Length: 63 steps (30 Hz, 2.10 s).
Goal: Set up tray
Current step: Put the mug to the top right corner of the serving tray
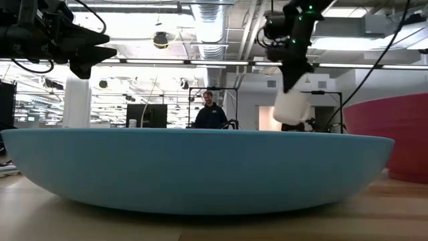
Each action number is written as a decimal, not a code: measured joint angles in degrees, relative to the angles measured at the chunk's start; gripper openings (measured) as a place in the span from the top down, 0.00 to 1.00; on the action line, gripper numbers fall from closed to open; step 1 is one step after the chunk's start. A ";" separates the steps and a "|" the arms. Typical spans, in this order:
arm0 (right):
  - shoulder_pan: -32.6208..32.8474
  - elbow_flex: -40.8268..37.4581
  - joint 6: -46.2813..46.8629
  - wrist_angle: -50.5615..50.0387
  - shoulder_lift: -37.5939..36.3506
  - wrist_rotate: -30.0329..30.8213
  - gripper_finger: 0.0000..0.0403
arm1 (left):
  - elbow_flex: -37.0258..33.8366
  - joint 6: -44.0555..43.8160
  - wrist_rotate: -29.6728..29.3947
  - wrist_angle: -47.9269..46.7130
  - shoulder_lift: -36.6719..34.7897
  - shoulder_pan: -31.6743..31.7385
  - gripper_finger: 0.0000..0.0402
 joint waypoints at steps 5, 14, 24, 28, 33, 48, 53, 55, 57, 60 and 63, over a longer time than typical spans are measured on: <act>2.08 1.91 -0.30 -0.46 2.85 -1.23 1.00 | 0.00 0.00 0.00 -0.02 -0.01 -0.02 0.53; 4.03 1.95 -2.96 -0.19 12.13 1.48 1.00 | 0.00 0.00 -0.02 0.16 -0.02 0.00 0.53; 3.18 8.70 -5.00 -0.18 18.50 3.54 1.00 | 0.00 -0.02 0.00 0.18 0.00 -0.02 0.53; 2.85 10.20 -5.13 -1.92 19.75 2.40 1.00 | 0.00 -0.02 -0.01 0.16 -0.01 -0.02 0.53; 2.90 10.23 -5.45 -2.39 19.70 1.56 1.00 | 0.00 0.04 -0.01 0.14 -0.01 -0.01 0.53; 2.44 10.23 -4.90 -1.94 19.64 1.43 0.89 | 0.00 0.39 0.00 -0.06 0.00 0.01 0.53; 2.42 10.23 -4.57 -1.80 19.64 1.43 0.86 | 0.00 0.43 0.00 -0.06 -0.01 0.01 0.53; 2.42 10.22 -4.44 -1.80 19.64 1.41 0.86 | 0.00 0.44 0.00 -0.08 -0.01 0.01 0.53; 2.46 10.23 -4.42 -1.80 19.64 1.41 0.86 | 0.00 0.46 0.00 -0.07 0.00 0.01 0.53; 2.95 10.21 -4.39 -1.80 19.64 1.41 0.86 | 0.00 0.46 0.00 -0.06 -0.01 0.01 0.53; 3.66 10.21 -4.37 -1.80 19.64 1.35 0.86 | 0.00 0.47 0.00 -0.07 -0.01 0.01 0.53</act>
